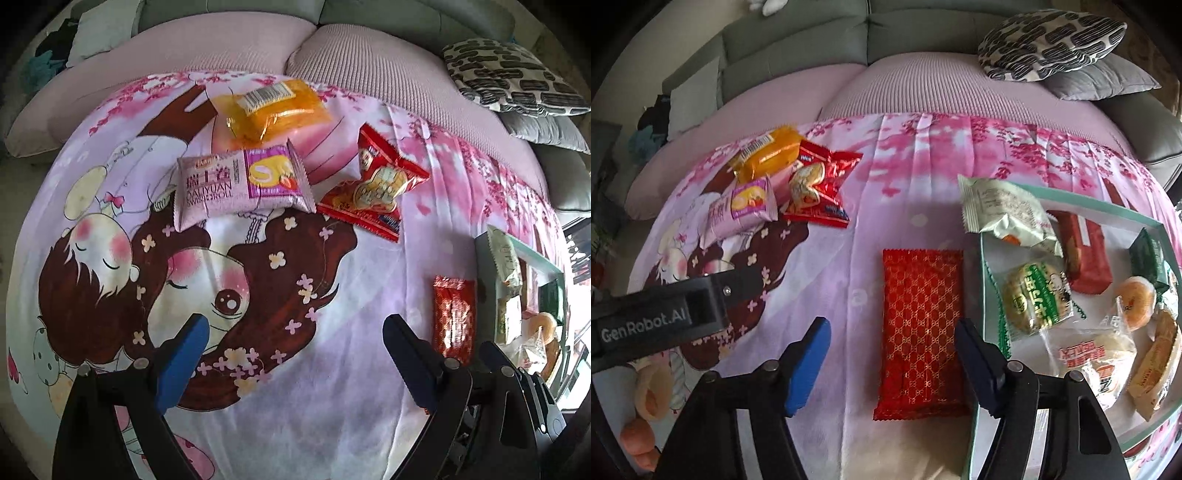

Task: Organize snacks
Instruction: 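Move both open tools from the tray back over the snack pile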

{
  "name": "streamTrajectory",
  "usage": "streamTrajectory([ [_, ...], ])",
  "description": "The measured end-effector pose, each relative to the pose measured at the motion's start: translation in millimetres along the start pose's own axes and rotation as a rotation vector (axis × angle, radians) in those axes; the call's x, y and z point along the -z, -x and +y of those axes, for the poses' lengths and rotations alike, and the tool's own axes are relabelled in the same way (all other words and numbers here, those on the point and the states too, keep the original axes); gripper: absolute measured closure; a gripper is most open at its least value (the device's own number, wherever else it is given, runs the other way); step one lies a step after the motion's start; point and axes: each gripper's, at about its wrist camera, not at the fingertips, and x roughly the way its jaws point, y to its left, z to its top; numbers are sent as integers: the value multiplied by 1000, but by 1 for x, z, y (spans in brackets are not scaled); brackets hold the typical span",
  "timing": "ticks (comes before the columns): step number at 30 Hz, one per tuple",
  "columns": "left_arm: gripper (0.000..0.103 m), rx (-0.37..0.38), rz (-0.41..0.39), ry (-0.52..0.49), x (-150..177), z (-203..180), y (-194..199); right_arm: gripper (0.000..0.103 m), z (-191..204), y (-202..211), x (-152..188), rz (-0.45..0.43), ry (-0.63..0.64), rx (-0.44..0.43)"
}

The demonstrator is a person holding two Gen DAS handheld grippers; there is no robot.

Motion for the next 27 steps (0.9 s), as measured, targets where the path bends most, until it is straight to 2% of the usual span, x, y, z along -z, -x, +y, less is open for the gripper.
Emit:
streamTrajectory([
  [8, 8, -29, 57, 36, -1, 3, -20, 31, 0, -9, 2, 33, 12, 24],
  [17, 8, -22, 42, 53, -2, 11, -18, 31, 8, -19, 5, 59, 57, 55],
  [27, 8, -10, 34, 66, -1, 11, -11, 29, 15, -27, 6, 47, 86, 118],
])
